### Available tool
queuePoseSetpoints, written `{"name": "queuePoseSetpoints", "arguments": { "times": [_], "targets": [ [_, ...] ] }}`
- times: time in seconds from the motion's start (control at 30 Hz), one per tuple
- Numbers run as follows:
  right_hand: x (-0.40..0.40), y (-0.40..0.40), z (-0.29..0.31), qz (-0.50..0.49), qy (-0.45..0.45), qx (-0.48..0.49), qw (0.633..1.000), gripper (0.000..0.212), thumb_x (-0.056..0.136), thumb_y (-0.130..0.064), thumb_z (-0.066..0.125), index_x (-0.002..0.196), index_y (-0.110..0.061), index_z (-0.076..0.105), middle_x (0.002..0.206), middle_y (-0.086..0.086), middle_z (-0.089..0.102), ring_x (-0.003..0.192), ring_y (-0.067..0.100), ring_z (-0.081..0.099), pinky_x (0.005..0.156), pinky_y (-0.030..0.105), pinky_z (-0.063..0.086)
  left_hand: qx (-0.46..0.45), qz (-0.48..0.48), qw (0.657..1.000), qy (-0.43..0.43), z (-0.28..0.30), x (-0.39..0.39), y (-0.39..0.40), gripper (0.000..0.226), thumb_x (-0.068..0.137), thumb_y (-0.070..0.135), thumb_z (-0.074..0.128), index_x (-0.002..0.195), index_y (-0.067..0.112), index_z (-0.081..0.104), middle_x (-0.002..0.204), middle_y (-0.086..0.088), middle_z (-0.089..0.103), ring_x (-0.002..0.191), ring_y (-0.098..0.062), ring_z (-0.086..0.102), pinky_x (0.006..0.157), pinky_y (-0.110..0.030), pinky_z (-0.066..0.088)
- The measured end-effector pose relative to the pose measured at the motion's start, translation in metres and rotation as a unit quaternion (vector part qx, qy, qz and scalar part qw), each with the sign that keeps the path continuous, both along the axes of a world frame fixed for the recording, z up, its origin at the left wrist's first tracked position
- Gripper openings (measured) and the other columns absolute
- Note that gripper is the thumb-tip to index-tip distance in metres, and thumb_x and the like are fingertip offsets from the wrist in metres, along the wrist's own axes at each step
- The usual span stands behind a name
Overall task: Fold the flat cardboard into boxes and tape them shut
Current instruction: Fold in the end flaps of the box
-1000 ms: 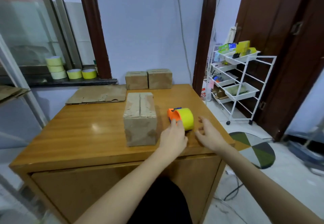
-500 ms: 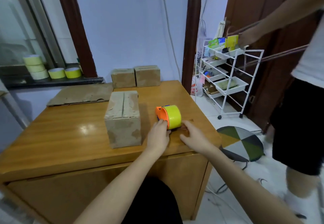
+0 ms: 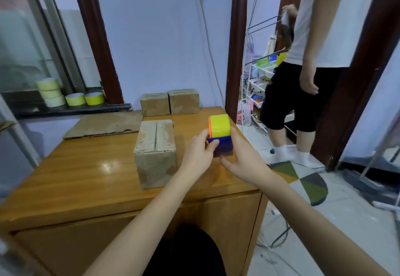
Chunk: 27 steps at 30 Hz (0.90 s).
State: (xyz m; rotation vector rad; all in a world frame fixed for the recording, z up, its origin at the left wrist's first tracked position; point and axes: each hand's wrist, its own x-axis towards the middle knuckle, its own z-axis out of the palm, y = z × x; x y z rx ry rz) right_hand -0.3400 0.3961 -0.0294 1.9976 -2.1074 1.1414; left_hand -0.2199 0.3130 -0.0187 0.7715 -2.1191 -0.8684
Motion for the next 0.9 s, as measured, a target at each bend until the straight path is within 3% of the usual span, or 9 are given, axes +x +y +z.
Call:
{"name": "queuePoseSetpoints", "arguments": {
  "times": [0.03, 0.13, 0.23, 0.3, 0.37, 0.5, 0.6, 0.73, 0.9],
  "targets": [
    [0.001, 0.0, 0.002, 0.007, -0.004, -0.004, 1.0, 0.079, 0.083, -0.029, 0.062, 0.149, -0.015, 0.02, 0.123, 0.0, 0.056, 0.105, 0.013, 0.06, 0.085, 0.028, 0.052, 0.007, -0.008, 1.0, 0.018, 0.005, 0.003, 0.001, 0.024, 0.098, 0.022, 0.051, 0.122, 0.019, 0.054, 0.116, 0.001, 0.062, 0.104, -0.011, 0.056, 0.076, -0.013, 0.043],
    [0.009, 0.01, 0.017, 0.033, -0.074, -0.035, 0.996, 0.082, 0.089, -0.021, 0.063, 0.152, -0.024, 0.01, 0.123, -0.009, 0.056, 0.105, -0.001, 0.056, 0.085, 0.014, 0.047, 0.043, -0.042, 0.994, 0.089, 0.027, 0.015, 0.002, 0.02, 0.097, 0.017, 0.053, 0.116, 0.015, 0.056, 0.11, 0.0, 0.066, 0.097, -0.008, 0.059, 0.069, -0.006, 0.042],
    [0.014, 0.02, 0.031, 0.11, -0.14, -0.063, 0.982, 0.079, 0.091, -0.018, 0.063, 0.149, -0.036, 0.012, 0.124, -0.023, 0.054, 0.119, -0.001, 0.05, 0.093, 0.022, 0.048, 0.102, -0.077, 0.981, 0.149, 0.048, 0.026, -0.001, 0.015, 0.096, 0.017, 0.055, 0.109, 0.01, 0.059, 0.098, -0.003, 0.07, 0.088, -0.011, 0.066, 0.072, -0.014, 0.05],
    [0.022, 0.022, 0.038, 0.148, -0.131, -0.069, 0.978, 0.074, 0.089, -0.022, 0.066, 0.147, -0.035, 0.022, 0.13, -0.025, 0.051, 0.122, 0.007, 0.052, 0.098, 0.032, 0.048, 0.16, -0.097, 0.966, 0.178, 0.057, 0.033, -0.001, 0.016, 0.096, 0.018, 0.054, 0.105, 0.008, 0.063, 0.088, 0.0, 0.071, 0.079, -0.007, 0.066, 0.068, -0.018, 0.052],
    [0.032, 0.02, 0.041, 0.176, -0.094, -0.073, 0.977, 0.074, 0.085, -0.032, 0.067, 0.146, -0.037, 0.025, 0.129, -0.017, 0.054, 0.112, 0.013, 0.058, 0.094, 0.037, 0.05, 0.177, -0.113, 0.957, 0.202, 0.064, 0.038, -0.002, 0.013, 0.096, 0.017, 0.054, 0.096, 0.011, 0.066, 0.08, 0.005, 0.071, 0.074, -0.005, 0.066, 0.066, -0.019, 0.051],
    [0.05, 0.008, 0.042, 0.168, -0.026, -0.079, 0.982, 0.074, 0.081, -0.046, 0.062, 0.14, -0.055, 0.016, 0.111, -0.001, 0.064, 0.092, 0.013, 0.064, 0.08, 0.036, 0.053, 0.185, -0.102, 0.953, 0.216, 0.075, 0.046, 0.001, 0.011, 0.094, 0.018, 0.058, 0.093, 0.014, 0.067, 0.076, 0.008, 0.072, 0.074, -0.004, 0.067, 0.064, -0.018, 0.051],
    [0.06, -0.001, 0.04, 0.149, -0.034, -0.1, 0.983, 0.069, 0.079, -0.043, 0.063, 0.136, -0.047, 0.024, 0.1, -0.006, 0.065, 0.084, 0.013, 0.065, 0.073, 0.04, 0.055, 0.185, -0.086, 0.959, 0.195, 0.082, 0.056, 0.001, 0.015, 0.096, 0.024, 0.055, 0.094, 0.016, 0.068, 0.083, 0.006, 0.072, 0.078, -0.004, 0.066, 0.067, -0.018, 0.052],
    [0.074, -0.011, 0.04, 0.137, -0.182, -0.17, 0.959, 0.052, 0.075, -0.025, 0.068, 0.115, -0.04, 0.037, 0.101, -0.017, 0.053, 0.085, 0.001, 0.06, 0.07, 0.022, 0.052, 0.141, -0.025, 0.978, 0.15, 0.087, 0.079, -0.008, 0.031, 0.103, 0.033, 0.035, 0.107, 0.02, 0.063, 0.097, 0.008, 0.068, 0.09, -0.003, 0.061, 0.076, -0.018, 0.045],
    [0.078, -0.021, 0.048, 0.093, -0.302, -0.269, 0.91, 0.04, 0.079, -0.018, 0.063, 0.105, -0.027, 0.034, 0.106, -0.014, 0.039, 0.082, -0.01, 0.054, 0.068, 0.013, 0.046, 0.142, -0.011, 0.985, 0.098, 0.057, 0.118, -0.016, 0.028, 0.102, 0.027, 0.039, 0.121, 0.02, 0.058, 0.113, 0.004, 0.066, 0.099, -0.004, 0.061, 0.074, -0.012, 0.047]
  ]
}}
